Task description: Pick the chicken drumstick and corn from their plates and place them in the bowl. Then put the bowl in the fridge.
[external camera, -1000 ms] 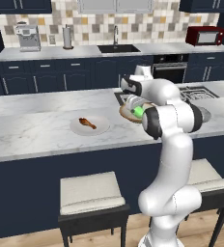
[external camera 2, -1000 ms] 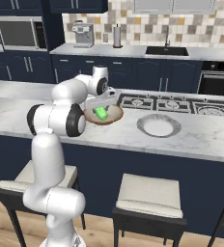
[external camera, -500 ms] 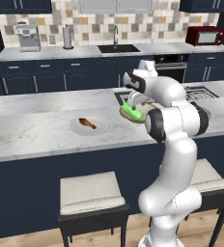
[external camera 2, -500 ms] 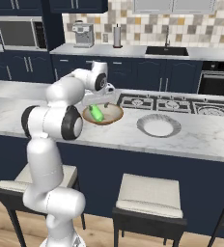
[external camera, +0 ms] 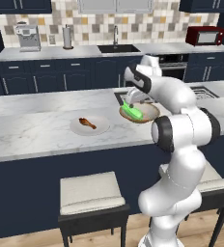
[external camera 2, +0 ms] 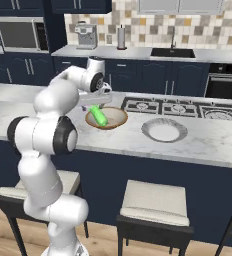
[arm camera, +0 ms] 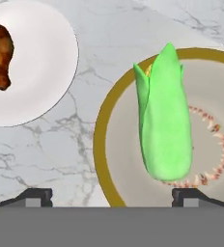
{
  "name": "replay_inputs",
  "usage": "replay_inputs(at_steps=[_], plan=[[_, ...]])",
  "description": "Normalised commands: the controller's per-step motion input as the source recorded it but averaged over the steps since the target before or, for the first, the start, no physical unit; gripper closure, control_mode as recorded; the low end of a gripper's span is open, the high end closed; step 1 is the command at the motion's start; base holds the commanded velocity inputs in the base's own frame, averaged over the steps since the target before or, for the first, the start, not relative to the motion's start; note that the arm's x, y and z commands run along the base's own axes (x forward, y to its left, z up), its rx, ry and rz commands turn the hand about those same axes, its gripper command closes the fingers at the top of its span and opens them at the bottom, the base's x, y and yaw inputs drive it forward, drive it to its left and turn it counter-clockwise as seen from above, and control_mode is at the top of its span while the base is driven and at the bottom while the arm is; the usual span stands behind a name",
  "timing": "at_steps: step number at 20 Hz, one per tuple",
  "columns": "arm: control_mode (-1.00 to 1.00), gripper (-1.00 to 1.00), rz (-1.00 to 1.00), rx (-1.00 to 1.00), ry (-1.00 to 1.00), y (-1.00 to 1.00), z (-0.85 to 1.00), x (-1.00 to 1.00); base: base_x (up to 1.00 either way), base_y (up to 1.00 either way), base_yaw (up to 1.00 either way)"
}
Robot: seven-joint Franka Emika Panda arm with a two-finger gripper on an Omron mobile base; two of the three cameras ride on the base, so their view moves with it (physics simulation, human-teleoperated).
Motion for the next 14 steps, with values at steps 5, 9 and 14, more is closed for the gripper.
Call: replay_inputs(at_steps=[5,9,14], plan=[[-1.0,-1.0,-0.11,-0.02,-0.11,0.59,0.0,-0.43,0.0,0.0,0.0],[-1.0,-1.0,-0.1,-0.08,-0.13,0.66,0.0,-0.37,0.0,0.0,0.0],[-1.0,-1.0,0.0,-0.26,0.0,0.75,0.1,0.01,0.0,0.0,0.0]])
